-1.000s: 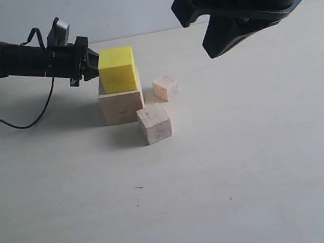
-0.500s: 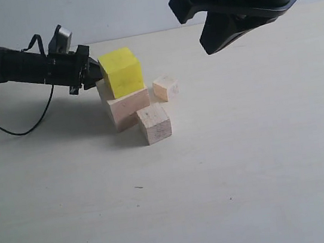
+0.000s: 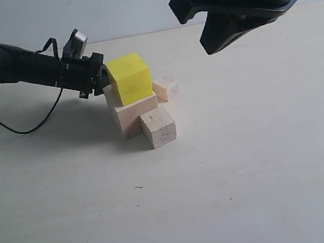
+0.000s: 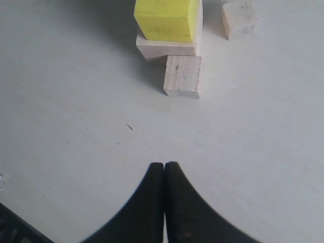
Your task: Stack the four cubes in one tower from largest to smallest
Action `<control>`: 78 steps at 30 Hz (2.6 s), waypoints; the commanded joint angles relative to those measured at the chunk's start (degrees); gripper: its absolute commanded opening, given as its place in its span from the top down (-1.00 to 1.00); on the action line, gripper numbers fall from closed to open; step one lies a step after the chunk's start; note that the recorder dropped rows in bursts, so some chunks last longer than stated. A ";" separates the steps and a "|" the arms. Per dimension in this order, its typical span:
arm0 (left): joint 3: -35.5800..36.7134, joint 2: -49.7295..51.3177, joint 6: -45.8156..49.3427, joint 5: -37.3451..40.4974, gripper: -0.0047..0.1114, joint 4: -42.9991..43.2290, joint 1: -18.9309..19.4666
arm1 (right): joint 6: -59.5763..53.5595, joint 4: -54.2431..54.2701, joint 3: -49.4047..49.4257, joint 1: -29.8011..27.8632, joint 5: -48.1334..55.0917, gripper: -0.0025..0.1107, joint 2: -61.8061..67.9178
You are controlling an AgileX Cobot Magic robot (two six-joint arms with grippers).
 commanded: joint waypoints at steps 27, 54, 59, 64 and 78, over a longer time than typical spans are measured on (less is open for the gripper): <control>0.18 -4.93 0.67 0.45 0.92 0.76 1.00 | -0.79 -3.07 0.07 0.06 0.80 0.96 -0.44; 38.09 -36.41 -1.36 -11.68 0.92 10.04 4.36 | -16.51 12.77 7.46 -11.64 -25.70 0.96 23.32; 42.55 -39.53 -1.36 -15.10 0.92 10.03 4.36 | -34.25 32.76 7.09 -12.76 -28.20 0.96 28.40; 43.65 -42.64 -1.25 -16.45 0.92 10.16 4.36 | -36.85 36.45 3.22 -12.76 -27.78 0.96 32.61; 43.65 -43.70 -3.25 -19.82 0.92 10.15 4.36 | -39.48 44.09 -4.80 -12.76 -23.34 0.96 41.81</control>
